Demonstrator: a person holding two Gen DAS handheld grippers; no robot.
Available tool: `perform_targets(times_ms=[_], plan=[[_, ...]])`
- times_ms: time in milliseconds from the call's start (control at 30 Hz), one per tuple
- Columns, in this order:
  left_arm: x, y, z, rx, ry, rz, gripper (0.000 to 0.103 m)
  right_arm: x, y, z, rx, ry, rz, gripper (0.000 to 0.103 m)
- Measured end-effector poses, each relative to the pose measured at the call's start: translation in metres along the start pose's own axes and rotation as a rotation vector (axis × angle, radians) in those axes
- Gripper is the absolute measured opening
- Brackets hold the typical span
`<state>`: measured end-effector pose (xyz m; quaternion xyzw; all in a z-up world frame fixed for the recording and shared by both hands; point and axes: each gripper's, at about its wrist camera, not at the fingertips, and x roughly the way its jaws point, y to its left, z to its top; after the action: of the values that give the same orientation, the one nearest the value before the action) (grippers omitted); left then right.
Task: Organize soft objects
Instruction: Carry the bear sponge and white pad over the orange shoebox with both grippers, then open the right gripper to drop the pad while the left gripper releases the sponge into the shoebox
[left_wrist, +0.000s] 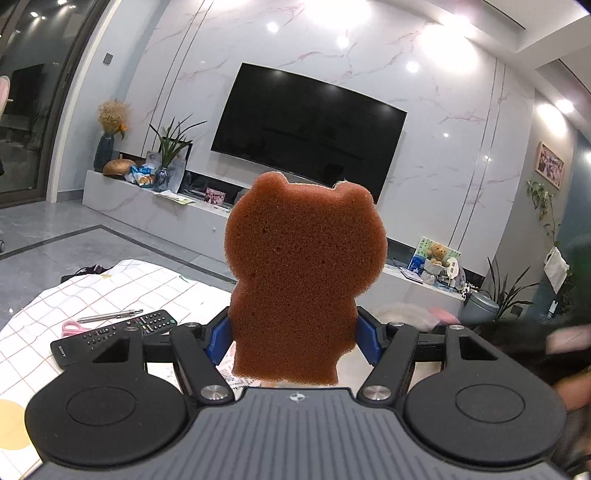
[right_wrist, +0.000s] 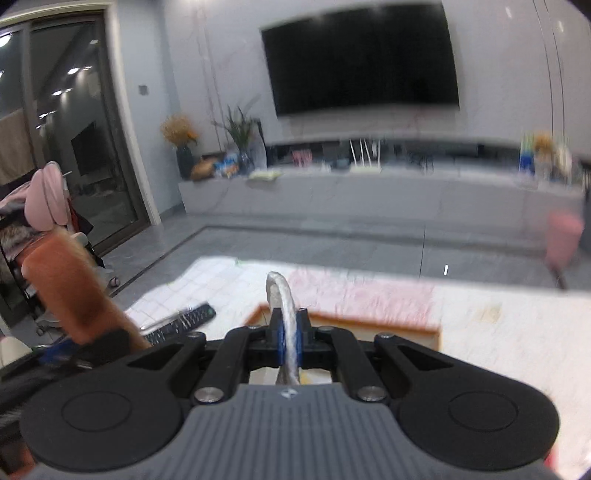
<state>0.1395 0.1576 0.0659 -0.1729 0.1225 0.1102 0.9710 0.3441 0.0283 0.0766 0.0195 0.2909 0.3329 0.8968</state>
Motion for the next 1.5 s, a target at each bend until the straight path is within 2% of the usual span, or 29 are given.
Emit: perform_targets(times_ms=[100,200,333,433,500,533,567,633,733,867,967,1100,1233,1367,1500], plan=[[0.0,-0.001,0.001,-0.003,0.003,-0.005,0.077,0.039,-0.01,-0.014,0.022,0.082,-0.038,0.004],[0.0,-0.004,0.0,0.0,0.004,-0.008,0.077,0.063,-0.014,-0.026,-0.019,0.143,-0.137,0.004],[0.003,-0.004,0.0,0.006,0.011,-0.011,0.077,0.072,-0.015,-0.031,-0.082,0.192,-0.226,0.004],[0.003,-0.007,0.0,0.017,0.014,-0.014,0.077,0.076,-0.006,-0.032,-0.221,0.202,-0.299,0.005],[0.004,-0.006,0.0,0.028,0.011,-0.018,0.077,0.075,-0.005,-0.032,-0.271,0.205,-0.32,0.006],[0.004,-0.007,0.001,0.033,0.009,-0.02,0.077,0.073,-0.004,-0.033,-0.297,0.195,-0.333,0.011],[0.004,-0.006,0.0,0.036,0.008,-0.021,0.077,0.07,-0.001,-0.034,-0.335,0.185,-0.352,0.026],[0.006,-0.005,0.0,0.039,0.008,-0.024,0.077,0.066,0.004,-0.037,-0.423,0.155,-0.375,0.039],[0.009,-0.005,0.0,0.046,0.014,-0.029,0.077,0.053,0.006,-0.038,-0.451,0.13,-0.334,0.039],[0.018,-0.004,0.002,0.061,0.032,-0.049,0.077,0.025,0.006,-0.04,-0.415,0.081,-0.306,0.048],[0.034,-0.007,0.005,0.092,0.089,-0.088,0.078,0.002,0.004,-0.039,-0.382,0.026,-0.287,0.05],[0.055,-0.014,0.0,0.12,0.146,-0.101,0.078,-0.021,0.005,-0.041,-0.343,-0.01,-0.274,0.05],[0.073,-0.021,-0.015,0.181,0.171,-0.087,0.078,-0.029,0.005,-0.039,-0.343,-0.004,-0.253,0.05],[0.087,-0.022,-0.031,0.215,0.232,-0.057,0.079,-0.034,0.007,-0.04,-0.373,-0.001,-0.231,0.05],[0.096,-0.01,-0.034,0.15,0.324,-0.06,0.08,-0.036,0.006,-0.044,-0.354,0.004,-0.214,0.05]])
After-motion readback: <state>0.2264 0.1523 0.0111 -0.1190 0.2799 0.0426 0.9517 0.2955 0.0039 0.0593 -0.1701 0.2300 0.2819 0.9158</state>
